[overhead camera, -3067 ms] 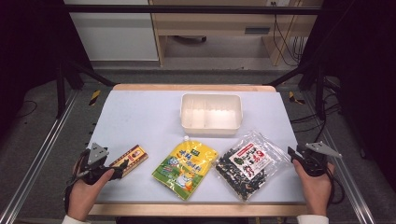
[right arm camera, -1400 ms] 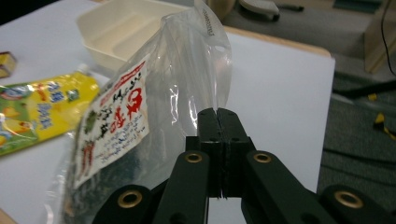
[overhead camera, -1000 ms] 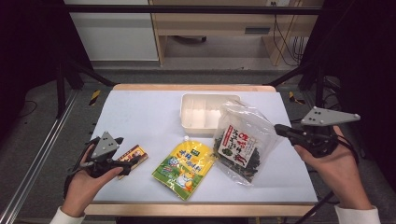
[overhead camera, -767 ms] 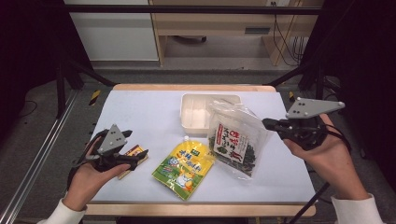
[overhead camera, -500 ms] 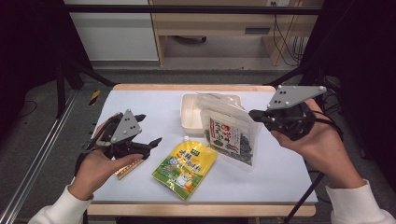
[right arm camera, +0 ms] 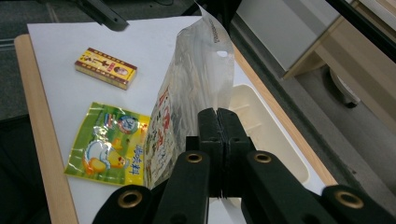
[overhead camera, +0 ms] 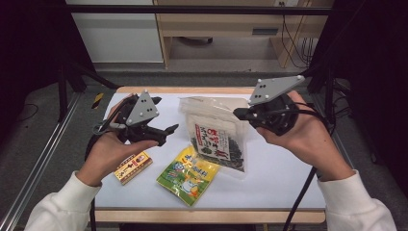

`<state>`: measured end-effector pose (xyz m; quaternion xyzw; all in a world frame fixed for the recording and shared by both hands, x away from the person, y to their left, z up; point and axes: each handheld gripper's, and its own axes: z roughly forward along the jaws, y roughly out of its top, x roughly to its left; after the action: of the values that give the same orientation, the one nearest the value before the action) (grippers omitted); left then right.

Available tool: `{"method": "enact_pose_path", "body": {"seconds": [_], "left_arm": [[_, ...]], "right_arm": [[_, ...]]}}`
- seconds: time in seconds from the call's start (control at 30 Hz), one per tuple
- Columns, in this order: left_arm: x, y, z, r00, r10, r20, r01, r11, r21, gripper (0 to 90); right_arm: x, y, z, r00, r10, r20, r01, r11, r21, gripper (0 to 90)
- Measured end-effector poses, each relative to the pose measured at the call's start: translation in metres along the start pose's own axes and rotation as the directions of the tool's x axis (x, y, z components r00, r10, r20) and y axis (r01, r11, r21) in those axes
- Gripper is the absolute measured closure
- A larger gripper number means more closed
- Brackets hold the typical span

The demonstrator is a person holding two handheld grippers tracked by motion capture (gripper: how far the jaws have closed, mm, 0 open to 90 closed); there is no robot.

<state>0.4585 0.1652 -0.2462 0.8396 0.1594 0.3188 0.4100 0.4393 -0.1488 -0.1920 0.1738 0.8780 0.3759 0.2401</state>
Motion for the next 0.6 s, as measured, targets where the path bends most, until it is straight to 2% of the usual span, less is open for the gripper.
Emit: {"method": "enact_pose_path", "body": {"seconds": [0.17, 0.37, 0.47, 0.6], "left_arm": [[0.002, 0.0, 0.003, 0.9998, 0.019, -0.006, -0.019, 0.9998, 0.009, 15.5], [0.007, -0.004, -0.005, 0.9989, 0.035, -0.031, -0.034, 0.9993, 0.013, 14.9], [0.009, -0.009, -0.005, 0.9981, 0.059, -0.015, -0.059, 0.9976, 0.035, 14.0], [0.01, -0.013, -0.004, 0.9982, 0.06, -0.007, -0.059, 0.9972, 0.047, 13.9]], "right_arm": [[0.007, 0.013, 0.012, 0.9993, -0.023, -0.03, 0.023, 1.0, -0.001, 89.9], [0.017, 0.03, 0.031, 0.9963, -0.054, -0.067, 0.054, 0.999, 0.004, 90.0], [0.021, 0.039, 0.041, 0.9939, -0.07, -0.085, 0.07, 0.998, 0.001, 89.9], [0.025, 0.044, 0.046, 0.9923, -0.073, -0.1, 0.073, 0.997, -0.005, 90.0]]}}
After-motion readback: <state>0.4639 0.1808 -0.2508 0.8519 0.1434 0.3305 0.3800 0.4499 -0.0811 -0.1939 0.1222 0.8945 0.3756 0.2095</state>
